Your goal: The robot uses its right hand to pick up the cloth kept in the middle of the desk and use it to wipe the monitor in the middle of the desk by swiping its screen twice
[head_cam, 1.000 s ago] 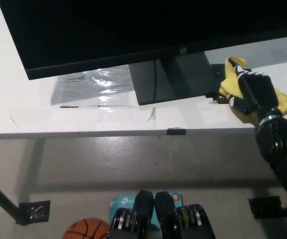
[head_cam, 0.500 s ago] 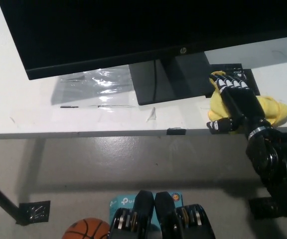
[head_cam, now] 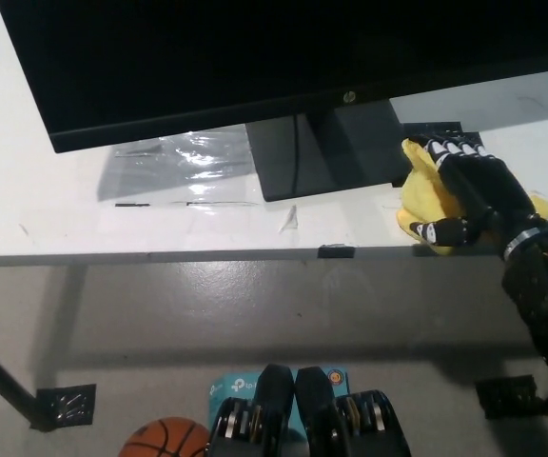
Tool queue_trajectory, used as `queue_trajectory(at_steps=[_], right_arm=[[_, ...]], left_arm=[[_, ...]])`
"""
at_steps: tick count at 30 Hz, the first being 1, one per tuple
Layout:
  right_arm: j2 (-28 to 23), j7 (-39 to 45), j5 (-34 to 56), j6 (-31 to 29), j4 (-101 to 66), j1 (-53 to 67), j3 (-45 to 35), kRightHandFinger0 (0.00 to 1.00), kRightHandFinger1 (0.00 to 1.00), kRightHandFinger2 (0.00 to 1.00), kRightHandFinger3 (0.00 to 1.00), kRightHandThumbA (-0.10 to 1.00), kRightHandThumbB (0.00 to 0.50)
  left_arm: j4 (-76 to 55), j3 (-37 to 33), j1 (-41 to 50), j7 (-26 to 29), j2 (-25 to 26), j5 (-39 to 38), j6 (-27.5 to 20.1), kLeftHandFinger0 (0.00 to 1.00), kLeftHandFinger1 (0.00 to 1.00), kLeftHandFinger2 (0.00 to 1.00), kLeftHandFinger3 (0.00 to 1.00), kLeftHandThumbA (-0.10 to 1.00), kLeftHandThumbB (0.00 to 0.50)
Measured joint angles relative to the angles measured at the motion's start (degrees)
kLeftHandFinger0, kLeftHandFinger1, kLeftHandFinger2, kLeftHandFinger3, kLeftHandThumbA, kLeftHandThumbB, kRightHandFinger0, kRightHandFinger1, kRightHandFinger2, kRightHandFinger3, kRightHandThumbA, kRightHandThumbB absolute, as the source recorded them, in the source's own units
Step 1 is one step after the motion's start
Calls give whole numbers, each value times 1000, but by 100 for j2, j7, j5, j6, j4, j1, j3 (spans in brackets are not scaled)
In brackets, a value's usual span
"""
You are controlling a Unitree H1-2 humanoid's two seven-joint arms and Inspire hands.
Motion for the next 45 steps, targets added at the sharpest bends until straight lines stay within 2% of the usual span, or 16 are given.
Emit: queue_trajectory(at_steps=[5,10,11,12,18,20,22,23,24,25,27,32,35,37,41,45], right_arm=[[-12,157,-1,67,-169,13,-46,1000,1000,1000,1000,798,500],[2,297,-74,190,-1091,307,-223,1000,1000,1000,1000,610,399],[37,284,-125,206,-1318,442,-296,1000,1000,1000,1000,476,294],[73,270,-172,221,-1472,565,-337,1000,1000,1000,1000,464,256],[651,-27,-569,255,-2857,1945,-634,1000,1000,1000,1000,485,180],[882,-212,-763,218,-3363,2521,-751,999,1000,1000,1000,414,181],[1020,-387,-840,170,-3506,2835,-844,859,1000,1000,998,370,165],[1073,-474,-842,124,-3506,2946,-883,718,926,1000,938,340,169],[1131,-592,-839,72,-3491,3075,-930,680,877,1000,914,334,170],[1159,-657,-838,39,-3482,3137,-955,464,614,719,804,232,139],[1301,-870,-736,-81,-3296,3294,-1098,327,444,591,765,141,115],[1917,-1293,-207,-477,-2342,3513,-1652,287,348,474,718,117,101],[2263,-1480,162,-751,-1636,3504,-1984,350,392,523,711,147,85],[2444,-1585,378,-938,-1157,3494,-2183,228,308,482,726,160,66],[2589,-1662,873,-1276,-184,3477,-2534,36,145,323,625,139,107],[2589,-1663,1339,-1475,351,3475,-2801,28,113,279,627,160,89]], left_arm=[[-9,4,3,0,0,0,1,805,808,853,1000,88,47],[-115,13,3,-2,1,-11,19,844,836,891,1000,84,49],[-130,13,0,-1,0,-13,22,839,830,891,1000,88,47],[-141,14,1,-1,0,-15,23,842,829,888,1000,99,57],[-113,2,7,-1,0,-17,15,843,842,901,1000,106,44],[-123,3,32,-1,1,-16,18,862,850,908,1000,106,43],[-125,3,39,-1,1,-15,21,860,850,908,1000,102,44],[-125,4,40,-1,1,-15,23,854,845,904,1000,104,44],[-127,3,35,-2,1,-15,25,854,845,904,1000,105,44],[-130,3,32,-2,1,-15,25,817,818,883,1000,95,48],[-127,3,19,-1,1,-18,24,818,824,886,1000,91,53],[-127,2,-2,-1,0,-20,26,849,848,906,1000,69,44],[-119,2,-24,-1,0,-21,26,837,842,899,1000,72,38],[-113,-2,-61,-1,0,-21,26,838,845,905,1000,71,38],[-121,-3,-128,-2,0,-22,32,823,829,892,1000,52,37],[-117,-6,-150,-3,1,-21,29,811,829,887,1000,53,34]])
